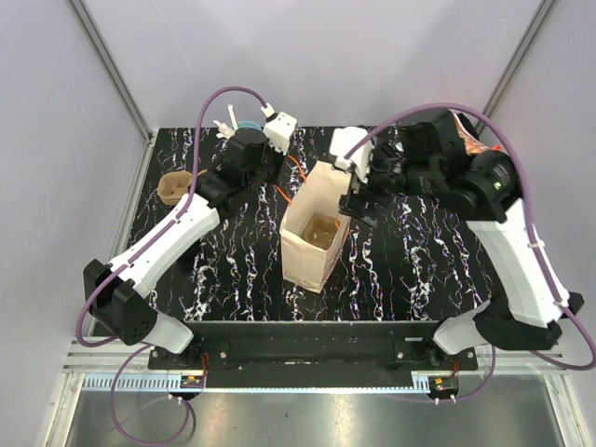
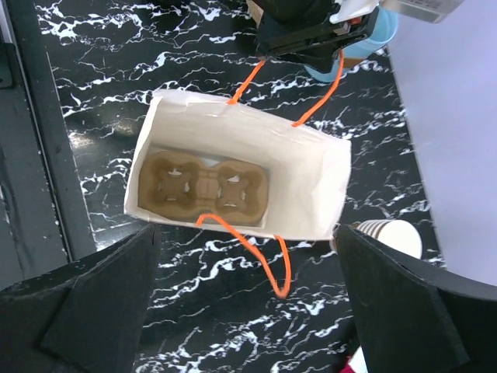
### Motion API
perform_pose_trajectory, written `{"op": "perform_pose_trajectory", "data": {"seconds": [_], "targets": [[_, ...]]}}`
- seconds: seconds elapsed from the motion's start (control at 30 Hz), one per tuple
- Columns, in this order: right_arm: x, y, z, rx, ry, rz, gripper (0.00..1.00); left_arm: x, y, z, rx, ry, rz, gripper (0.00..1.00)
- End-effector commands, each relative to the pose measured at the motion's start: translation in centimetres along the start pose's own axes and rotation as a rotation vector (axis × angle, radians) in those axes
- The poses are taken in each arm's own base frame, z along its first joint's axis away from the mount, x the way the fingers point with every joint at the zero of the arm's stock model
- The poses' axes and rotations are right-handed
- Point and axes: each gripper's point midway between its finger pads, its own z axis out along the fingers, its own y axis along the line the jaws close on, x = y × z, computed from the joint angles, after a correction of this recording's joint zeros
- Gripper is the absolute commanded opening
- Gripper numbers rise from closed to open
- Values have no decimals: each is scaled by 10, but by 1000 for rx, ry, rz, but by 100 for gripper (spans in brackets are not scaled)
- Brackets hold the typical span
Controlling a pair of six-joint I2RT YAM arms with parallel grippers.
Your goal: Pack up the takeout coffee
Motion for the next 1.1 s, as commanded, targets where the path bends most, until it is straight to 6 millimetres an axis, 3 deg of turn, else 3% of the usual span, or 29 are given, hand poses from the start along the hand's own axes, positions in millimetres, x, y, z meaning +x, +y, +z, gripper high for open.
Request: {"op": "perform_pose_trajectory", "data": {"seconds": [0.0, 0.13, 0.27, 0.47, 0.77, 1.07], "targets": [[10, 5, -24, 26, 14, -74, 100, -49, 5, -24, 13, -119, 27, 22], [33, 11, -18, 20, 67, -95, 100, -52, 6, -26, 12, -116, 39, 22], [49, -8, -3, 115, 116, -110, 99, -52, 2, -26, 32, -111, 34, 21], [42, -42, 15, 275, 78, -150, 96, -54, 0, -25, 47, -102, 32, 20], [38, -57, 16, 347, 62, -173, 88, -53, -1, -25, 50, -93, 49, 20], [45, -55, 33, 308, 76, -178, 42, -61, 1, -22, 48, -94, 60, 18]]}}
